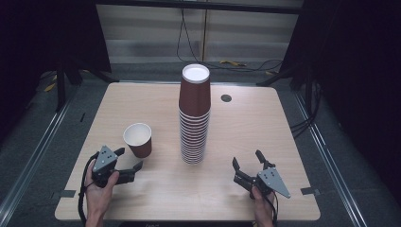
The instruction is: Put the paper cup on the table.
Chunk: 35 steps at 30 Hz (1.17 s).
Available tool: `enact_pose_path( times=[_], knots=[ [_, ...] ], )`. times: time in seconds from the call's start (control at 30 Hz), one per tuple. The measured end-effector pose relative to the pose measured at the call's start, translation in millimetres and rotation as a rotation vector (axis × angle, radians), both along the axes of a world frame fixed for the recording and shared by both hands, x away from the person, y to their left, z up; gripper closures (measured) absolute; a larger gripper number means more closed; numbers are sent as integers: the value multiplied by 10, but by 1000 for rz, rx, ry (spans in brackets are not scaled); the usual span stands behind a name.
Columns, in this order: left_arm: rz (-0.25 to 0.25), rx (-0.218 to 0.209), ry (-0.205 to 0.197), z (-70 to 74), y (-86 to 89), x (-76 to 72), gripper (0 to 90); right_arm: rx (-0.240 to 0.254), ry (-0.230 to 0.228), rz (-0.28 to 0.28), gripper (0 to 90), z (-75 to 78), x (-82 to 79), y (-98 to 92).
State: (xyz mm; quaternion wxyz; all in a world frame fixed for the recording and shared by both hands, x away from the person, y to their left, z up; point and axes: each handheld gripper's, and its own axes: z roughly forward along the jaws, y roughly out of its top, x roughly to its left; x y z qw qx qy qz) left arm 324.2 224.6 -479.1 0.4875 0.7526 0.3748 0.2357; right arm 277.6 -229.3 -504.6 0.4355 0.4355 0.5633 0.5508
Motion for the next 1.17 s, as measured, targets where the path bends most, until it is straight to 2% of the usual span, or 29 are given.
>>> enact_pose_path(
  times=[0.07,0.13,0.17,0.23,0.3,0.37,0.43,0.47,0.53,0.57,0.6,0.7,0.77,0.8,0.83,0.97,1.0,1.07,1.1,1.13,1.17],
  knots=[
    [7,-38,-5,-25,-14,-42,157,-1,2,-1,127,1,-1,-1],
    [-8,-81,-4,-52,-36,-80,156,0,0,0,126,0,0,0],
    [-6,-86,-8,-62,-57,-103,156,-1,1,-1,127,0,-2,-1],
    [4,-71,-28,-79,-110,-151,156,-1,1,-1,127,0,-1,-1],
    [23,-56,-70,-97,-177,-204,156,-1,1,0,127,0,-1,-1],
    [30,-65,-94,-111,-233,-244,155,-1,1,-1,127,0,-1,-1],
    [21,-102,-107,-135,-295,-285,156,-1,1,-1,126,0,-1,-1],
    [40,-81,-128,-159,-361,-311,157,-1,1,-1,126,0,-1,-1],
    [49,-89,-122,-166,-387,-313,157,0,1,-1,126,0,-1,0],
    [30,-109,-114,-168,-398,-309,157,0,1,-1,126,0,-1,0],
    [38,-120,-122,-182,-448,-314,157,0,1,-1,126,0,-1,-1],
    [38,-104,-115,-217,-504,-308,155,0,2,-1,126,1,-1,-1],
    [21,-114,-104,-268,-542,-309,156,0,1,-1,126,0,-1,-1],
    [43,-133,-113,-282,-557,-332,157,-1,1,-1,126,0,-2,-1],
    [43,-133,-113,-282,-557,-332,155,-1,1,-1,126,0,-2,-1],
    [56,-119,-163,-286,-585,-396,158,0,2,2,124,0,0,-2],
    [56,-119,-163,-286,-585,-396,154,0,2,2,124,0,0,-2],
    [49,-111,-203,-290,-586,-435,155,2,7,13,124,2,5,-6],
    [52,-117,-216,-294,-584,-449,158,2,14,18,126,4,10,-9],
    [55,-141,-231,-301,-572,-469,154,-4,46,25,125,17,28,-17],
    [55,-141,-231,-301,-572,-469,155,-4,46,25,125,17,28,-17]
  ],
)
